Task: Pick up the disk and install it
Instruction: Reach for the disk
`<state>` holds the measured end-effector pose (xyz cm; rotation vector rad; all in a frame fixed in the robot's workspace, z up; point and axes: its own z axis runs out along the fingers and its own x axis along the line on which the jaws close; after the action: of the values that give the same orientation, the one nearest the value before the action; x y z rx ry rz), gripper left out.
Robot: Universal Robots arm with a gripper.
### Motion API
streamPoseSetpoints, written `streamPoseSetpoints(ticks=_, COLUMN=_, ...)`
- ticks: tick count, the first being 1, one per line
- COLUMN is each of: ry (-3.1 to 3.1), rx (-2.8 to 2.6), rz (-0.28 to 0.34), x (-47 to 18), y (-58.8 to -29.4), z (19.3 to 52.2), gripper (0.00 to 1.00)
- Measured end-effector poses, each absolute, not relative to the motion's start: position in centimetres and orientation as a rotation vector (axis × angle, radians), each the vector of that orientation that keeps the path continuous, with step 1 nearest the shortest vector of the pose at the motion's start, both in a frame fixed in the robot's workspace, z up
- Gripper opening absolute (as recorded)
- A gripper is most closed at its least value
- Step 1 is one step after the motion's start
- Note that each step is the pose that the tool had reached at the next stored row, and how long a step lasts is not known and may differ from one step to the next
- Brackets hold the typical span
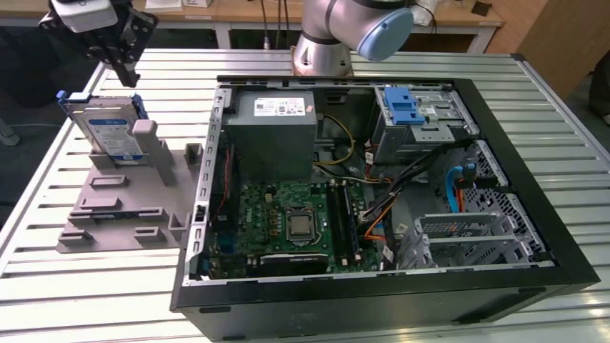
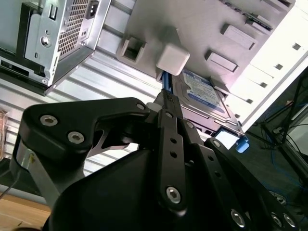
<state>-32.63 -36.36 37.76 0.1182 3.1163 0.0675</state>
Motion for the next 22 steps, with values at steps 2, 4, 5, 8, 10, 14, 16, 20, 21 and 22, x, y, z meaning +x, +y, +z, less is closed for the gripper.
streamPoseSetpoints(ticks=2, ry=3.117, rx=0.118, rz=0.067, x=-32.9, y=-36.3, z=37.7, gripper=0.11)
streamPoseSetpoints(ticks=4, ry=3.117, rx=0.118, rz=0.067, x=-33.2, y=-36.3, z=37.7, gripper=0.11)
streamPoseSetpoints(ticks=5, ry=3.117, rx=0.118, rz=0.067, x=-33.3, y=-36.2, z=37.7, gripper=0.11)
streamPoseSetpoints(ticks=8, ry=3.117, rx=0.118, rz=0.067, x=-33.6, y=-36.2, z=37.6, gripper=0.11)
streamPoseSetpoints(ticks=10, ry=3.117, rx=0.118, rz=0.067, x=-33.6, y=-36.2, z=37.6, gripper=0.11)
streamPoseSetpoints(ticks=14, ry=3.117, rx=0.118, rz=0.067, x=-33.6, y=-36.2, z=37.6, gripper=0.11)
streamPoseSetpoints(ticks=16, ry=3.117, rx=0.115, rz=0.068, x=-33.7, y=-36.2, z=37.6, gripper=0.11)
streamPoseSetpoints(ticks=20, ry=3.119, rx=0.091, rz=0.068, x=-34.2, y=-36.2, z=37.6, gripper=0.11)
streamPoseSetpoints(ticks=21, ry=3.119, rx=0.088, rz=0.068, x=-34.4, y=-36.2, z=37.5, gripper=0.11)
streamPoseSetpoints(ticks=22, ry=3.119, rx=0.087, rz=0.068, x=-34.7, y=-36.2, z=37.5, gripper=0.11)
